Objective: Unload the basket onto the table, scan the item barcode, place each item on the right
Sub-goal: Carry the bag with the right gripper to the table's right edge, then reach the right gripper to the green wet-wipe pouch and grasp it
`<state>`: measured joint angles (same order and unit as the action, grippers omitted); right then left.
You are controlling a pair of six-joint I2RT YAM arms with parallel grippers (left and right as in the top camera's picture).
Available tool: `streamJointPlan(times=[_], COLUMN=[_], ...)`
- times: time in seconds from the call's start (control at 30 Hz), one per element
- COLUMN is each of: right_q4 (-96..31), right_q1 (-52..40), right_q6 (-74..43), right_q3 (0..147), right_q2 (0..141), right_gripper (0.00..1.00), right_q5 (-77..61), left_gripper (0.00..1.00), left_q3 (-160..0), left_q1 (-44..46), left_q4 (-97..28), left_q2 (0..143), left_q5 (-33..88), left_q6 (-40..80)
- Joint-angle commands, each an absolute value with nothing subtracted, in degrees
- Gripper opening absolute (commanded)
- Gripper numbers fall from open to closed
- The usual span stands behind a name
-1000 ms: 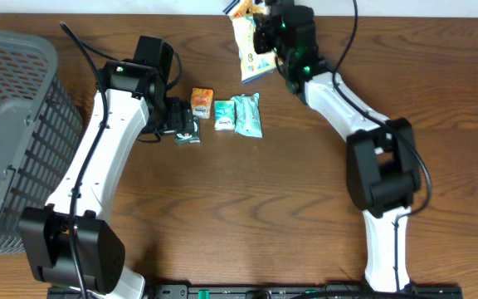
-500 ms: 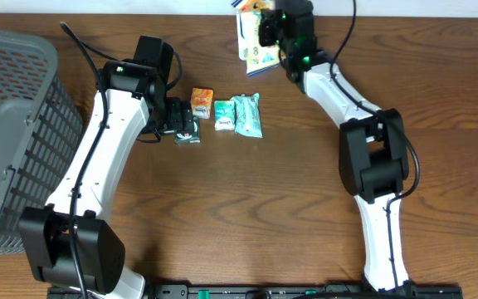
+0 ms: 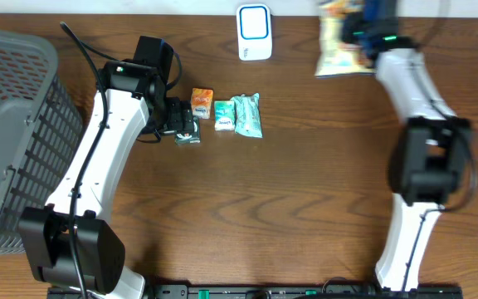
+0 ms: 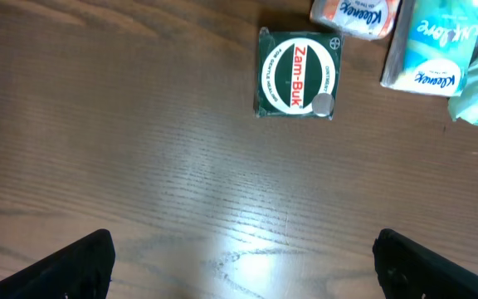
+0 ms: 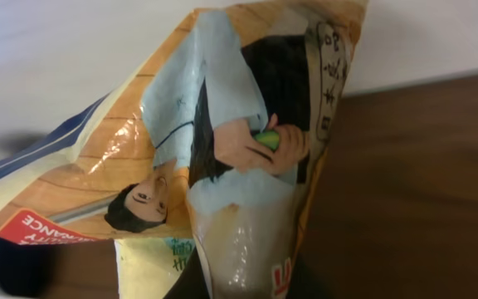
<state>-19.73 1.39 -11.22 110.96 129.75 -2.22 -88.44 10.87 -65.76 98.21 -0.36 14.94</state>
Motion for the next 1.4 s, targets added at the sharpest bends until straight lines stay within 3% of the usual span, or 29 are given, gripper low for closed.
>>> streamJointPlan(times=[0.0, 0.1, 0.13, 0.17, 0.2, 0.23, 0.27, 0.53, 0.77, 0.9, 1.13, 1.37], right_q4=[-24.8, -31.99, -33.41, -34.54, -35.59, -36.47, -37.58, -42.7, -42.5, -44.82, -53.04, -55.59], right_q1=[8.19, 15.0, 17.1, 18.94, 20.62, 22.06, 23.66, 26.5, 20.62, 14.61, 0.95, -12.4], right_q6=[-4.14, 4.45, 5.28, 5.23, 5.23, 5.21, 5.19, 5.19, -1.21, -5.21, -3.99, -2.74], right_q3=[112.9, 112.73, 112.73, 112.73, 112.73, 112.73, 112.73, 112.73, 112.73, 112.73, 112.51, 110.83], right_q2=[124.88, 125.8, 126.21, 126.56, 126.74, 126.82, 126.82, 126.76, 126.76, 126.76, 126.78, 126.78], right_gripper=[0.01, 0.01, 0.12, 0.34, 0.67, 0.91, 0.99, 0.99, 0.99, 0.99, 0.99, 0.99], right_q5=[4.58, 15.0, 18.92, 22.02, 23.38, 23.42, 22.41, 0.32, -30.22, -39.92, -38.74, -23.94], left_gripper=[0.98, 0.98, 0.98, 0.97, 0.98, 0.98, 0.98, 0.97, 0.98, 0.98, 0.98, 0.98], left_q3=[-89.21, -89.21, -89.21, -89.21, -89.21, -89.21, -89.21, -89.21, -89.21, -89.21, -89.21, -89.21], left_q1=[10.57, 10.57, 10.57, 10.57, 10.57, 10.57, 10.57, 10.57, 10.57, 10.57, 10.57, 10.57], left_q4=[-65.93, -65.93, -65.93, -65.93, -65.93, -65.93, -65.93, -65.93, -65.93, -65.93, -65.93, -65.93], left_q2=[98.04, 98.04, 98.04, 98.04, 98.04, 98.04, 98.04, 98.04, 98.04, 98.04, 98.04, 98.04], left_q5=[-0.91, -0.91, -0.91, -0.91, -0.91, -0.91, -0.91, -0.93, -0.91, -0.91, -0.91, -0.91], left_q6=[14.61, 14.61, 14.61, 14.61, 14.61, 14.61, 14.61, 14.61, 14.61, 14.61, 14.61, 14.61])
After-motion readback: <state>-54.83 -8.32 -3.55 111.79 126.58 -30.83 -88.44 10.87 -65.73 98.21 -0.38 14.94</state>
